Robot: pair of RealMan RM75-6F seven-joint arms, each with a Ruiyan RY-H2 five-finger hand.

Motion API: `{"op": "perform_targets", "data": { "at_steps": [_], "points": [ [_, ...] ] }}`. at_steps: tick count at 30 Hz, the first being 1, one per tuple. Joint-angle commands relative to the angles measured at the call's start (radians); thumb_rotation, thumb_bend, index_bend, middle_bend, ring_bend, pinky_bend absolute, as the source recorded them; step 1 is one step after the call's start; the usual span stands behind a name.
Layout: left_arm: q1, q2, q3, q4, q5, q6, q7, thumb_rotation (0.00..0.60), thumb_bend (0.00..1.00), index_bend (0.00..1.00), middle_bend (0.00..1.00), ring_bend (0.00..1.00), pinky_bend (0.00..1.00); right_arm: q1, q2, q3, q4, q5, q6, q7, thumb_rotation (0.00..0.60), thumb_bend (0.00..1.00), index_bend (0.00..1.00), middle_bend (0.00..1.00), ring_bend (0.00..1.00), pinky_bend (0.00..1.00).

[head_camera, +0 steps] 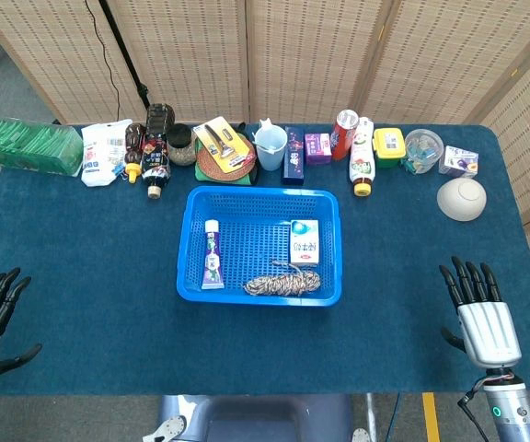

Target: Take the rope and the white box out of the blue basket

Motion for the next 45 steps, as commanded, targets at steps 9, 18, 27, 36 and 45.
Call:
{"op": "perform_targets", "data": {
  "at_steps": [9,18,27,36,45],
  "points": [
    [-0.009,0.005,-0.008,-0.012,-0.036,-0.033,0.007,0.6,0.08,0.0,0.0,0.0,0.0,0.001,0.0,-0.001,-0.007,-0.001,-0.004,-0.007,0.6,0.0,0.0,0.0,0.0,0.0],
    [-0.029,0.018,-0.025,-0.051,-0.068,-0.069,0.01,0.6,0.08,0.0,0.0,0.0,0.0,0.033,0.014,0.038,-0.031,0.027,-0.035,-0.057,0.6,0.0,0.0,0.0,0.0,0.0],
    [-0.027,0.045,-0.019,-0.124,-0.049,-0.063,0.048,0.6,0.08,0.0,0.0,0.0,0.0,0.131,0.102,0.115,-0.212,0.035,-0.118,-0.206,0.6,0.0,0.0,0.0,0.0,0.0],
    [-0.048,0.102,-0.042,-0.208,-0.081,-0.09,0.067,0.6,0.08,0.0,0.0,0.0,0.0,0.258,0.148,0.207,-0.374,0.172,-0.263,-0.355,0.6,0.0,0.0,0.0,0.0,0.0],
    [-0.067,0.149,-0.067,-0.293,-0.1,-0.103,0.108,0.6,0.08,0.0,0.0,0.0,0.0,0.413,0.106,0.273,-0.44,0.34,-0.393,-0.483,0.6,0.0,0.0,0.0,0.0,0.0]
  ]
}}
